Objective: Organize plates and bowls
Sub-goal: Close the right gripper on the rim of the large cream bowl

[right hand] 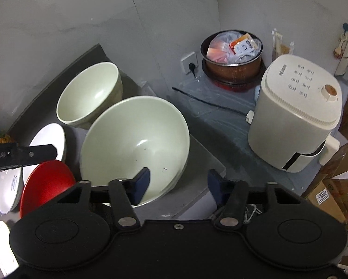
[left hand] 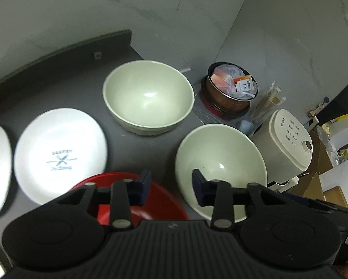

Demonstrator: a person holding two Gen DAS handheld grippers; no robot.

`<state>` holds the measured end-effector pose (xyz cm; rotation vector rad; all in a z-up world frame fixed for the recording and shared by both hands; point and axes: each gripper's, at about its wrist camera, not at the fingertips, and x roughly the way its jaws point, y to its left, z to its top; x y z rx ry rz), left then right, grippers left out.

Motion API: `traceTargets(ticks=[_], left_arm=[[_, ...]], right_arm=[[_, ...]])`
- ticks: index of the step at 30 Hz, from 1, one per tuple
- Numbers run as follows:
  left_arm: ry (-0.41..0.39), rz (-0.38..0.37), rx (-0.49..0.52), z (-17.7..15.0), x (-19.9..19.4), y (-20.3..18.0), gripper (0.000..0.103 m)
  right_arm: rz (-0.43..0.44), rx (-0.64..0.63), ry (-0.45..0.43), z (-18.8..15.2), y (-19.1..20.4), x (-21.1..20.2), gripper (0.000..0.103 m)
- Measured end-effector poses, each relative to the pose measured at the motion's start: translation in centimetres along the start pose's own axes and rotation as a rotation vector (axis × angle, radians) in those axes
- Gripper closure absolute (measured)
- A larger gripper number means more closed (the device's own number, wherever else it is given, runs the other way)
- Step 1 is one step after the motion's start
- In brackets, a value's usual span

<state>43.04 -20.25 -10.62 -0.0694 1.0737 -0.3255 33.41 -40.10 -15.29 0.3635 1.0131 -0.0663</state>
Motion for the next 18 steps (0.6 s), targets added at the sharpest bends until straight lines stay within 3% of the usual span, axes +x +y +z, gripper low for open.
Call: traceTargets(ticks=[2,15,18], left_arm=[[0.015,0.002,-0.003,0.2,1.1,-0.3,0.076],[0.114,0.041,-0.034,1.3,6.5,-1.2,0.084],[0.163,0.064,-0.045,1.6,7.4,-1.4,0.091]], right_arm=[[0.012,0.003,0.009,0.2,-0.4,0.4,0.061],[0.062,0.003,0.084,1.4,-1.7,4.1,0.067],[0.074,-0.003,0.1,1.7,-1.7,4.7,0.071]])
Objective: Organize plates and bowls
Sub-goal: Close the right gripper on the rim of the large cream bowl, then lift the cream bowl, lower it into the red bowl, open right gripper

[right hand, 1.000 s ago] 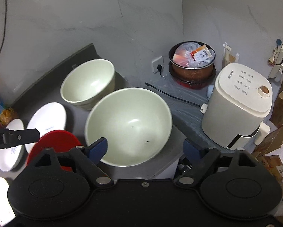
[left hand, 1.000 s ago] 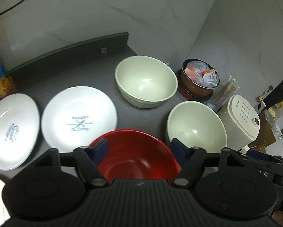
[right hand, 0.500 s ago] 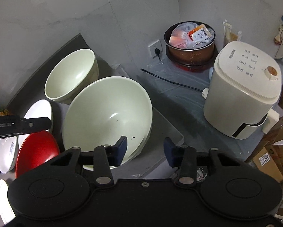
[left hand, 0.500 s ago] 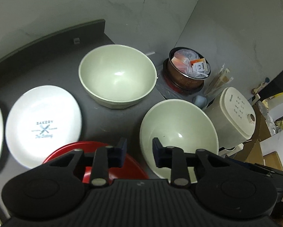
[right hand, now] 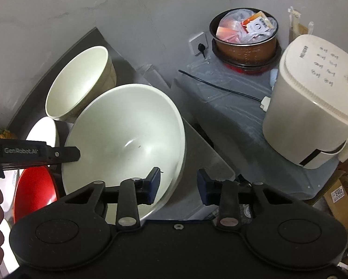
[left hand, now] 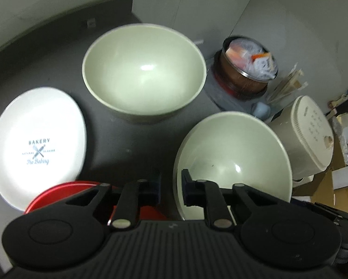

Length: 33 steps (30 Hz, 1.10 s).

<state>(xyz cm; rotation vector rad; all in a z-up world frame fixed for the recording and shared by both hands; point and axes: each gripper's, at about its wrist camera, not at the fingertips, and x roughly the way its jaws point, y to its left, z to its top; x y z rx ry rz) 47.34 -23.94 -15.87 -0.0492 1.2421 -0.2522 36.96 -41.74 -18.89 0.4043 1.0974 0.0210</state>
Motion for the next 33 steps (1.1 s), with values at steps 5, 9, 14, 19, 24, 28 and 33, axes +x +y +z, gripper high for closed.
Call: traceTargets(ticks=[5,9,14,19,24,28,33], left_arm=[[0.036,0.018,-0.007,0.5,1.1,-0.3,0.1],[0.046,0.012,-0.03,0.5,1.4,-0.1,0.1],[0.045,-0.011,-0.055,0.5,1.1,0.3,0.1],[0.003,-0.04,-0.056,0.7,-0.5,0.5,0.1],[-0.05,-0.057,-0.041,0.7,-2.9,1.0,0.1],[-0.081,-0.062,-0.047,0.4,-4.9,1.8,0.1],[-0.111,-0.07,-0.063,-0.2,-6.9,3.2,0.1]], right_arm=[[0.014,-0.016,0.039,0.4,0.2,1.4,0.086],[-0.009,-0.039,0.035,0.5,0.5,1.6,0.088],[-0.008,-0.03,0.016,0.3,0.7,1.1,0.089],[-0.016,-0.024,-0.035,0.7,1.4,-0.4,0.089],[-0.013,-0.032,-0.084,0.8,2.8,-2.2,0.089],[-0.009,-0.051,-0.111,0.6,4.1,-3.3,0.089],[0.003,-0.074,-0.132,0.0,5.7,-4.3,0.088]])
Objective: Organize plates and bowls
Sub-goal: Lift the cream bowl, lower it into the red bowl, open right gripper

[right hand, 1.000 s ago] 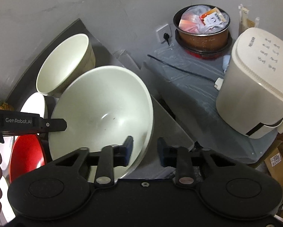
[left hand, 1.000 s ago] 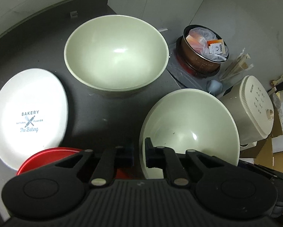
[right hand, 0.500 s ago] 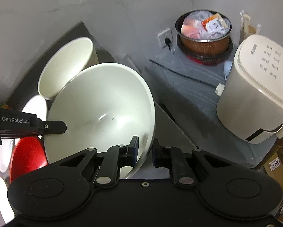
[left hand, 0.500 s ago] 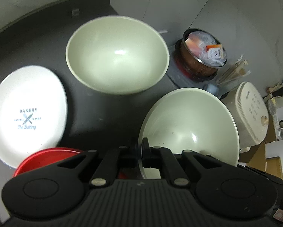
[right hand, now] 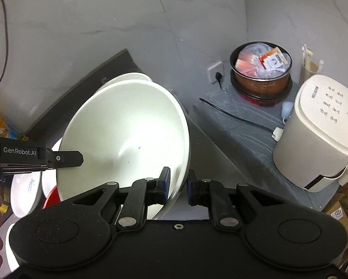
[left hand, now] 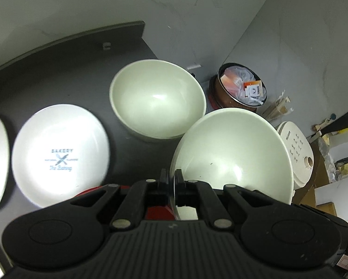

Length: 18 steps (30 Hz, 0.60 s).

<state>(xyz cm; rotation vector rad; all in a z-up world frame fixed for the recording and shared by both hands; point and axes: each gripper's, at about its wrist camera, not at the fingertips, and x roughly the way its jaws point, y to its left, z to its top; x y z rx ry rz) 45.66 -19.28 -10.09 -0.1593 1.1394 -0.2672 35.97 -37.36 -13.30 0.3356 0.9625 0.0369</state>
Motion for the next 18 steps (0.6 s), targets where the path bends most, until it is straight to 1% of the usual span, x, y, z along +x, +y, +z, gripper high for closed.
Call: traceTargets(ticks=[7,10,14,18], left_arm=[[-0.031,0.008,-0.034,-1.4,-2.5,2.1,0.1],[-0.038,0.01,-0.054,-1.8,-3.1,2.9,0.1],[-0.053,0.01,-0.057,-2.5,-4.1,3.7,0.1],[-0.053,0.016,-0.08,-3.1,-4.7,4.8,0.1]], right_arm=[[0.007,-0.043,-0.033,-0.7,2.4,-1.3,0.088],[0.012,-0.052,-0.027,-1.1,3.0,-1.4,0.088],[0.013,-0.064,-0.03,-1.6,3.9,-1.8,0.088],[0.02,-0.076,-0.019,-2.3,5.1,-1.9,0.088]])
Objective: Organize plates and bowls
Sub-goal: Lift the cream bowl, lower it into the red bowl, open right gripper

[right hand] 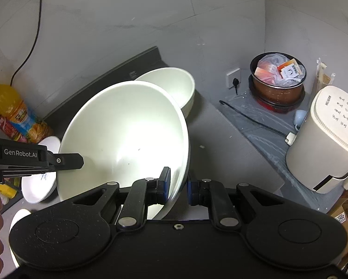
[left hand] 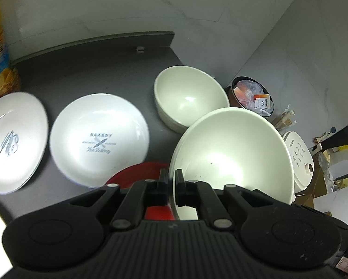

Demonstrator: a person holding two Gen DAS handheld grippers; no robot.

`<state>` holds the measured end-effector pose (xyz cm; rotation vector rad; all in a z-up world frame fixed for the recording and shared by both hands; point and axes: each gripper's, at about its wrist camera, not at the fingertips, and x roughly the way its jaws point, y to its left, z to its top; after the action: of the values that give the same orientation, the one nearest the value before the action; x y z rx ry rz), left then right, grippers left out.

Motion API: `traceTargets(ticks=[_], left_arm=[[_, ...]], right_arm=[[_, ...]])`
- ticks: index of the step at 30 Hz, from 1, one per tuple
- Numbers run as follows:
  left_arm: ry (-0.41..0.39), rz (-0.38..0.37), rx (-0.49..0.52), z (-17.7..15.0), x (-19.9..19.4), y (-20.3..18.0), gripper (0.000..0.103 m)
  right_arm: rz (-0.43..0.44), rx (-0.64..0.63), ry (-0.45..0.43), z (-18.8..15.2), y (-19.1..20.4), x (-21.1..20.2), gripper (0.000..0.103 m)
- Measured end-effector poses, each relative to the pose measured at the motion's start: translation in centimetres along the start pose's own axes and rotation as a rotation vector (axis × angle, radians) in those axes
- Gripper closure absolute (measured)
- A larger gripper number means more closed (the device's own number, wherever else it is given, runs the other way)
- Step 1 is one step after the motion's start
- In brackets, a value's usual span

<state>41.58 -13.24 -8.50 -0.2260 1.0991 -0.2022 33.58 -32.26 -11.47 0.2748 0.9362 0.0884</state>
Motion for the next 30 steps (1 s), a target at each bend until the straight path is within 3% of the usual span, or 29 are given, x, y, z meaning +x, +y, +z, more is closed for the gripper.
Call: traceTargets(ticks=[13,30], left_arm=[[0.029,0.024,-0.06,-2.5,-1.1,4.0,0.1],[0.093,0.06,-0.123,-4.9,0.5,6.9,0.099]], right_arm=[[0.022,-0.033,0.074,-2.5,3.0,0.5,0.088],[0.036,-0.098,0.149,-4.0,4.4,2.1,0.083]])
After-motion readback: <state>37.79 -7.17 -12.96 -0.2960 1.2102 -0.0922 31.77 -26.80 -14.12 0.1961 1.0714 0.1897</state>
